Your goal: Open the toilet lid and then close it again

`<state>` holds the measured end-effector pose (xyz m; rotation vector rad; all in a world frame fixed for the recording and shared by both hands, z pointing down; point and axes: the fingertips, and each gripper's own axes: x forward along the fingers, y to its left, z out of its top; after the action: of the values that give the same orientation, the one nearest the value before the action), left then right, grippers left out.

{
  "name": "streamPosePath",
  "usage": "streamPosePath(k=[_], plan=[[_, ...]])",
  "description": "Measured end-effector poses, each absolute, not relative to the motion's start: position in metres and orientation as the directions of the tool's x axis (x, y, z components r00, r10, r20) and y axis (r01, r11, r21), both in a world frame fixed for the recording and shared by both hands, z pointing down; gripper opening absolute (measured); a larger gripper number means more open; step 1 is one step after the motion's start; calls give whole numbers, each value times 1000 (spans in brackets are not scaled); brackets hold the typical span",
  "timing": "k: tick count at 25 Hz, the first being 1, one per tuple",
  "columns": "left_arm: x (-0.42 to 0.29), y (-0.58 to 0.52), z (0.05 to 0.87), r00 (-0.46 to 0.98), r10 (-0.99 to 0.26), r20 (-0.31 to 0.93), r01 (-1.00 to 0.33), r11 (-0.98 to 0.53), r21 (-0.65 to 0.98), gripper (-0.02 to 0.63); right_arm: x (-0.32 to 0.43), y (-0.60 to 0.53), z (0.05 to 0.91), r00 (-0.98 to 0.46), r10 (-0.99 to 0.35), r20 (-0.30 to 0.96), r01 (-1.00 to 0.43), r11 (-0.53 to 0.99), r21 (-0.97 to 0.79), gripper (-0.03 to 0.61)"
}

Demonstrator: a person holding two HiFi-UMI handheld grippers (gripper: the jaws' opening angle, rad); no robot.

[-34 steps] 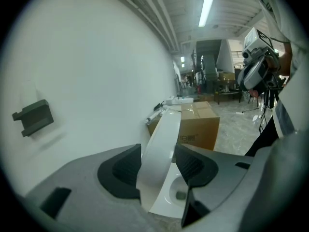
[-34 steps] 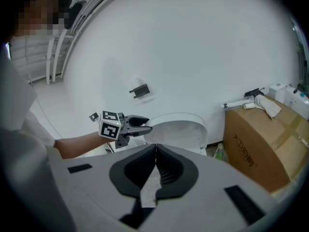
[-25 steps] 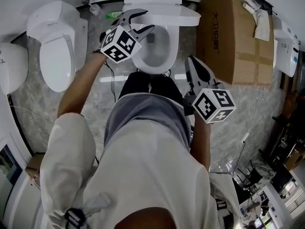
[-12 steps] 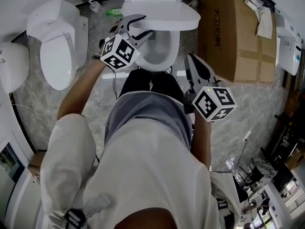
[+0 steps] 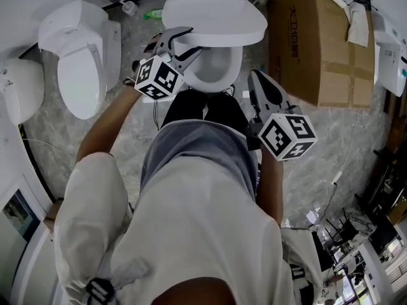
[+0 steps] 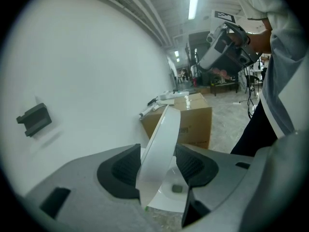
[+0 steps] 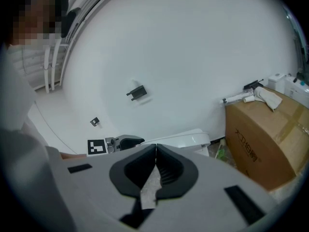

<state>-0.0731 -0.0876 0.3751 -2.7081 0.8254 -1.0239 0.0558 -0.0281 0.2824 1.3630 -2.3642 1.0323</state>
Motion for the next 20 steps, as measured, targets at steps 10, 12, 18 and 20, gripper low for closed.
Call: streamPosePath(k=[10, 12, 18, 20], plan=[[-70, -70, 385, 626, -511, 589, -429, -856, -288, 212, 67, -22, 291, -534, -662, 526, -832, 303, -464, 11], [-69, -66, 388, 627, -507, 592, -428, -859, -282, 212, 69, -21, 292, -533, -660, 529, -833, 301, -463, 11], [-65, -51, 398, 633, -480, 607, -410, -873, -263, 210, 68, -21, 293, -542, -651, 532, -829, 312, -464, 11], [-64, -46, 402, 632, -476, 612, -412, -875, -254, 210, 68, -20, 294, -544, -648, 533, -828, 309, -469, 11]])
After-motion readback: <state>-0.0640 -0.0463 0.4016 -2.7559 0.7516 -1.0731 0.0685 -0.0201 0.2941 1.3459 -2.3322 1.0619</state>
